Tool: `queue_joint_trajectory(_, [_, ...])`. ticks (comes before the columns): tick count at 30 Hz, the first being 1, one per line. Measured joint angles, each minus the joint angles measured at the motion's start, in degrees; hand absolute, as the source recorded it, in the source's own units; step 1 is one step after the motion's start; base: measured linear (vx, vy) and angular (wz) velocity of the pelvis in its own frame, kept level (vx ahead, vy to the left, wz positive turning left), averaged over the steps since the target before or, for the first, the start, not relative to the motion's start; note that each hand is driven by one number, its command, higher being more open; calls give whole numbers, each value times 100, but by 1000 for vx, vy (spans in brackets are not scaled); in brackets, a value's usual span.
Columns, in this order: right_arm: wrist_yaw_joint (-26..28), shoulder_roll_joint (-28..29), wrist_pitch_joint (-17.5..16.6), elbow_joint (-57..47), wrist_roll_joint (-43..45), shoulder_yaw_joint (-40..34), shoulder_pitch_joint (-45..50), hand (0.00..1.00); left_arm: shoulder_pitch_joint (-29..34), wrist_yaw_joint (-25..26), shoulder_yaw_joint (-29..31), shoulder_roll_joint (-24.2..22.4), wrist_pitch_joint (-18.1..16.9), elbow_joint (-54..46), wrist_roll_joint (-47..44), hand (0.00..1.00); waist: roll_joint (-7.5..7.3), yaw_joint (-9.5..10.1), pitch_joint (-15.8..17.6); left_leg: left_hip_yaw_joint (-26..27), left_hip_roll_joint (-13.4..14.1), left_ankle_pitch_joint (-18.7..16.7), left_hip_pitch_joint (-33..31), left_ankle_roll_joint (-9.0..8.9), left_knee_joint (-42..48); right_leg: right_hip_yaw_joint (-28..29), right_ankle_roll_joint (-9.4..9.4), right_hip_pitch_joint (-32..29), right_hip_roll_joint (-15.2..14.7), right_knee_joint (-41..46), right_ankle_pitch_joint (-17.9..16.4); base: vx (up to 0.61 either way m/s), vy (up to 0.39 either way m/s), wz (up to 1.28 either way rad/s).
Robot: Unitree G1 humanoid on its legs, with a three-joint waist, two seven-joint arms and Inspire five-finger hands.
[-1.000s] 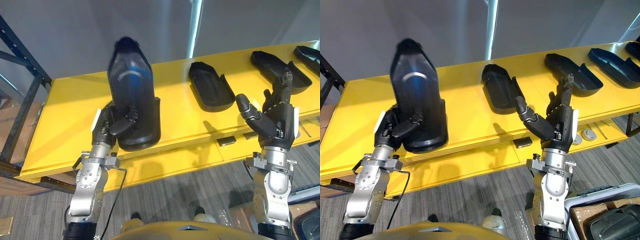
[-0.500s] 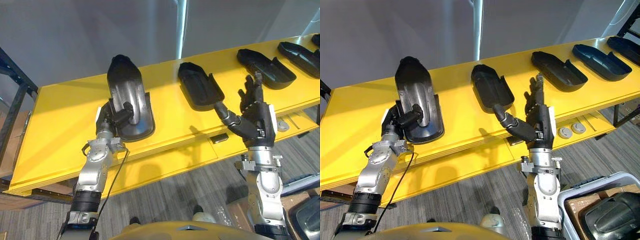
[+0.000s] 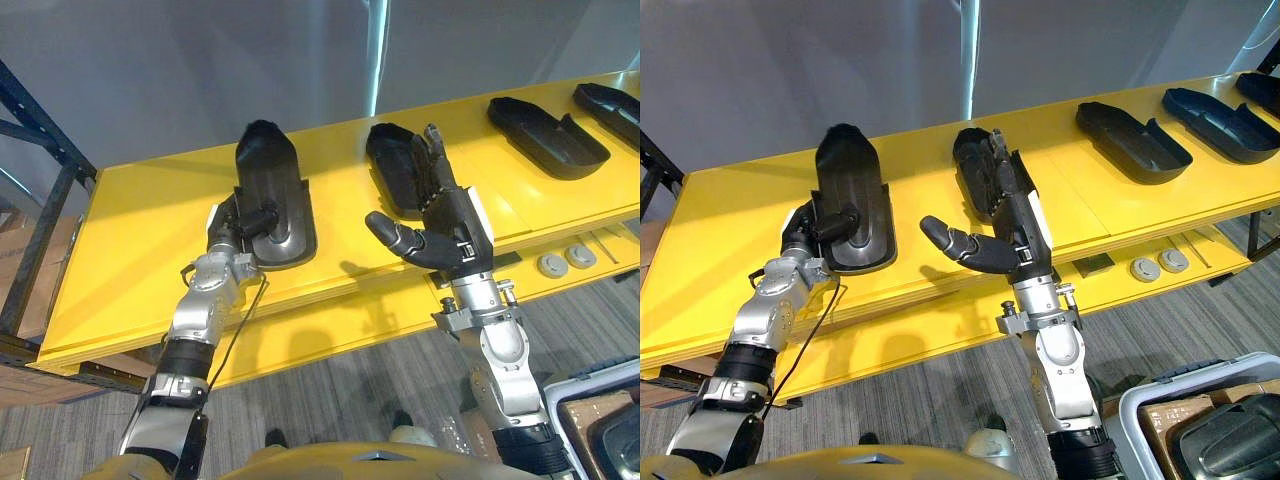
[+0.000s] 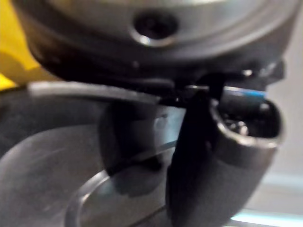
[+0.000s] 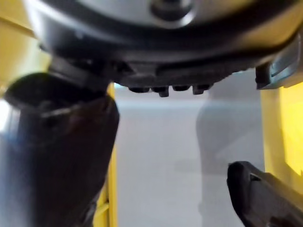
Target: Walk over and take three plastic housings, then place them on the shelf
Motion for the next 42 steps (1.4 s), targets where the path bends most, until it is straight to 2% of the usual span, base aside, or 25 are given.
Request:
queue_joint_trajectory(5, [205, -53, 168, 1, 32, 108, -1, 100, -185, 25, -179, 43, -180, 427, 8, 100, -4, -23, 3, 11, 9, 4, 5, 1, 27, 28, -7, 0, 2, 17, -6, 0, 0, 0])
queue_joint_trajectory(14, [367, -50, 226, 0, 30, 395, -43, 100, -540, 272, -318, 57, -219, 855, 448, 100, -56, -26, 48, 44, 15, 4, 35, 4, 18, 69, -11, 0, 5, 22, -11, -7, 2, -1])
queue_joint_trajectory(22, [215, -37, 225, 0, 14, 572, -171, 100, -657, 1166, -299, 72, -282, 787, 928, 100, -27, -106, 206, 67, 15, 33, 75, 3, -24, 74, 17, 1, 19, 28, 8, 0, 0, 0])
queue_joint_trajectory(30, [-115, 25, 221, 7, -93, 787, -135, 100, -216, 1395, -34, 69, -290, -1358, 913, 100, 8, -26, 264, -25, 14, 33, 84, 2, -25, -28, 3, 62, 16, 26, -5, 0, 0, 6])
queue_joint_trajectory(35, [-253, 89, 221, 63, -97, 896, -87, 100, 8, 1308, -5, 68, -768, -2747, 867, 100, 13, 54, 263, -101, 15, 34, 164, 2, -32, -141, -19, 210, 10, 18, -39, -10, -2, 7])
queue_joint_trajectory(37, [-270, 204, 221, 75, -92, 899, -80, 100, 151, 1116, 60, 66, -1001, -3270, 562, 100, 27, 60, 251, -133, 15, 38, 163, 2, -36, -181, -18, 234, 5, 14, -43, -18, 0, 7])
queue_joint_trajectory(42, [-166, 243, 227, 75, 32, 894, 5, 100, 536, 995, 98, -38, -1339, -3916, 424, 100, 80, 80, 194, -200, 15, 55, 145, -3, -38, -254, -12, 277, 4, -27, -38, 1, -3, 7])
